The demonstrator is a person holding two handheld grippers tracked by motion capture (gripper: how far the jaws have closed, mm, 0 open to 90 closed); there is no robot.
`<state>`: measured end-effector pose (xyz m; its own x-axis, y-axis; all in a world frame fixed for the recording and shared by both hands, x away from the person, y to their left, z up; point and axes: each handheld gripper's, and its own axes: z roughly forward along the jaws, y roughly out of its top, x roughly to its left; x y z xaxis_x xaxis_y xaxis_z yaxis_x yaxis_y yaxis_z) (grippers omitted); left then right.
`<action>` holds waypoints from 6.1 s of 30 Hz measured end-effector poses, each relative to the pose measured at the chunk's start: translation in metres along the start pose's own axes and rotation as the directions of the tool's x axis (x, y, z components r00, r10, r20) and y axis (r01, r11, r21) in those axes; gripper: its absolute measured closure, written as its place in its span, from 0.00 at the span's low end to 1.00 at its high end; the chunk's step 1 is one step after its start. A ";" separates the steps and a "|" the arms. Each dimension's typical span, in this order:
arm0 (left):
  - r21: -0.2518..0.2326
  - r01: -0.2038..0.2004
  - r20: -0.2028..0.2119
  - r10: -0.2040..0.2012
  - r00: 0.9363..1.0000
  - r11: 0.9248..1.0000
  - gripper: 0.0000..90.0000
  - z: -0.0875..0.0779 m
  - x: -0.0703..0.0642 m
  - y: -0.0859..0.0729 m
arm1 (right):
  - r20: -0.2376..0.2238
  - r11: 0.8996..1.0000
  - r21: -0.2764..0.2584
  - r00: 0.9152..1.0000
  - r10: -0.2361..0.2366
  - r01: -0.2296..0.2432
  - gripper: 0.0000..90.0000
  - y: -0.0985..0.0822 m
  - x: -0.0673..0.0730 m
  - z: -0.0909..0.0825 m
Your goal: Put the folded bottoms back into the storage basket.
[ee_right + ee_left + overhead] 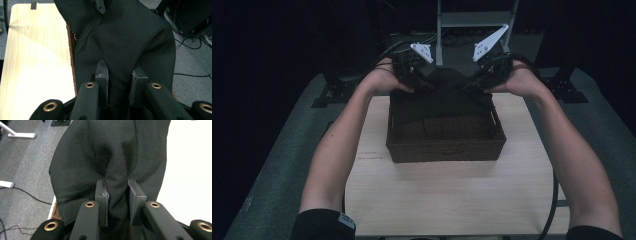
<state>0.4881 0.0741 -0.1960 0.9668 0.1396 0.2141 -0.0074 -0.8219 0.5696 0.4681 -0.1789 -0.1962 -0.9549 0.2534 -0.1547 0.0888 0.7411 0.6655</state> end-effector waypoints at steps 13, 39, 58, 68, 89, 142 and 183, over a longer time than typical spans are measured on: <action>0.014 -0.006 0.000 0.006 1.000 1.000 0.82 0.020 0.012 -0.008 | -0.022 0.999 -0.003 0.999 0.032 -0.032 0.81 -0.012 -0.016 0.019; 0.049 0.026 -0.007 -0.026 1.000 0.998 0.82 0.066 0.010 -0.037 | -0.054 0.995 0.037 0.994 0.090 -0.088 0.80 -0.044 -0.027 0.066; 0.061 0.043 -0.016 -0.042 0.999 0.997 0.82 0.088 0.004 -0.051 | -0.059 0.992 0.061 0.992 0.110 -0.107 0.80 -0.058 -0.027 0.085; 0.073 0.047 -0.017 -0.046 0.999 0.996 0.82 0.098 0.002 -0.055 | -0.065 0.990 0.068 0.990 0.127 -0.123 0.80 -0.068 -0.027 0.095; 0.084 0.057 -0.019 -0.056 0.998 0.995 0.82 0.122 0.000 -0.076 | -0.087 0.984 0.095 0.983 0.160 -0.152 0.80 -0.080 -0.030 0.120; 0.136 0.077 -0.015 -0.076 0.997 0.988 0.82 0.163 -0.007 -0.096 | -0.100 0.960 0.193 0.970 0.223 -0.201 0.80 -0.101 -0.026 0.157; 0.137 0.133 -0.039 -0.129 0.991 0.982 0.65 0.169 -0.005 -0.098 | -0.063 0.940 0.218 0.957 0.282 -0.263 0.69 -0.106 -0.031 0.158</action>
<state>0.5272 0.0608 -0.3867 0.9491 0.2653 0.1695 0.1561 -0.8640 0.4786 0.5330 -0.1671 -0.3770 -0.9069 0.4126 0.0860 0.3963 0.7655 0.5070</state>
